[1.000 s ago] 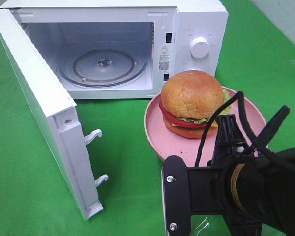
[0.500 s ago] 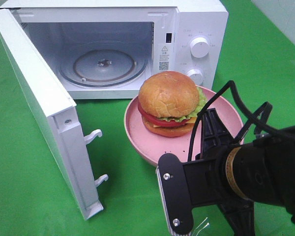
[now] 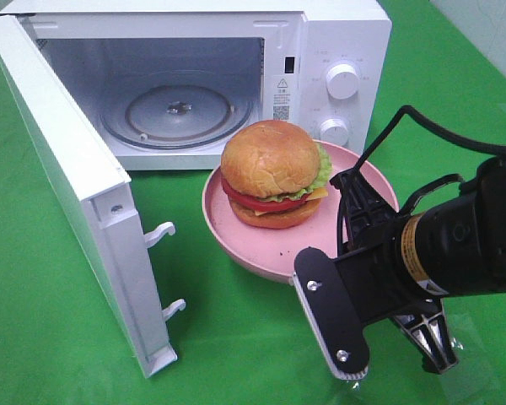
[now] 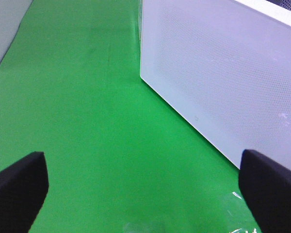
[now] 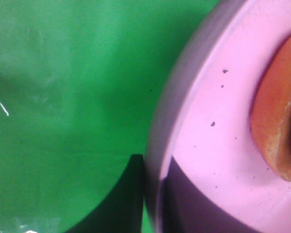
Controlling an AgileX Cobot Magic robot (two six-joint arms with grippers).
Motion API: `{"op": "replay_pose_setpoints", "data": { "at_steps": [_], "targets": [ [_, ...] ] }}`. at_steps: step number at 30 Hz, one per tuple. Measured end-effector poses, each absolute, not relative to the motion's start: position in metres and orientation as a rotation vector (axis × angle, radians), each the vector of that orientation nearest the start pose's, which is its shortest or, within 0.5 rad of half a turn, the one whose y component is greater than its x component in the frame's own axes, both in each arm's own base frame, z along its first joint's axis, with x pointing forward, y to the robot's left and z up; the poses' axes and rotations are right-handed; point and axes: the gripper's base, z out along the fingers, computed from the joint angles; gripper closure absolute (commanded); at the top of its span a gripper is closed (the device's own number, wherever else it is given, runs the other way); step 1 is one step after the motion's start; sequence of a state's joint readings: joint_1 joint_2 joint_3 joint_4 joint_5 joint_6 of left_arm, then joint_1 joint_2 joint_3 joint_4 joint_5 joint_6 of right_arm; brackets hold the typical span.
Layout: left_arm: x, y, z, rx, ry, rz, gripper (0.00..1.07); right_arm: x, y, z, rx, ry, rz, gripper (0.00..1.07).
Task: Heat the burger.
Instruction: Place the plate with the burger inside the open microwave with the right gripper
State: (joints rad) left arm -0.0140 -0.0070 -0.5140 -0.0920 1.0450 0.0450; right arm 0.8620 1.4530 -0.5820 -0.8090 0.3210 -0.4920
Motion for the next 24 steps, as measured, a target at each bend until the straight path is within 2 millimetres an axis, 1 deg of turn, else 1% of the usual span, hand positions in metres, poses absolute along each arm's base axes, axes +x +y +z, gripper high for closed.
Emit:
{"op": "replay_pose_setpoints", "data": {
  "at_steps": [4, 9, 13, 20, 24],
  "targets": [
    [-0.007, -0.007, 0.283, 0.064, 2.004, -0.090, 0.04, 0.184, 0.164, 0.171, -2.331, 1.222, -0.467, 1.07],
    [-0.007, -0.007, 0.283, 0.064, 2.004, -0.090, 0.04, 0.189, 0.158, 0.170, -2.364, 1.168, -0.449, 1.07],
    [-0.007, -0.007, 0.283, 0.064, 2.004, -0.090, 0.04, 0.194, 0.153, 0.170, -2.402, 1.071, -0.440, 1.07],
    [-0.007, -0.007, 0.283, 0.064, 2.004, -0.090, 0.04, 0.204, 0.146, 0.172, -2.391, 1.007, -0.453, 1.07],
    [-0.007, -0.007, 0.283, 0.064, 2.004, -0.090, 0.04, 0.205, 0.144, 0.172, -2.408, 0.969, -0.453, 1.07]
  ]
}}
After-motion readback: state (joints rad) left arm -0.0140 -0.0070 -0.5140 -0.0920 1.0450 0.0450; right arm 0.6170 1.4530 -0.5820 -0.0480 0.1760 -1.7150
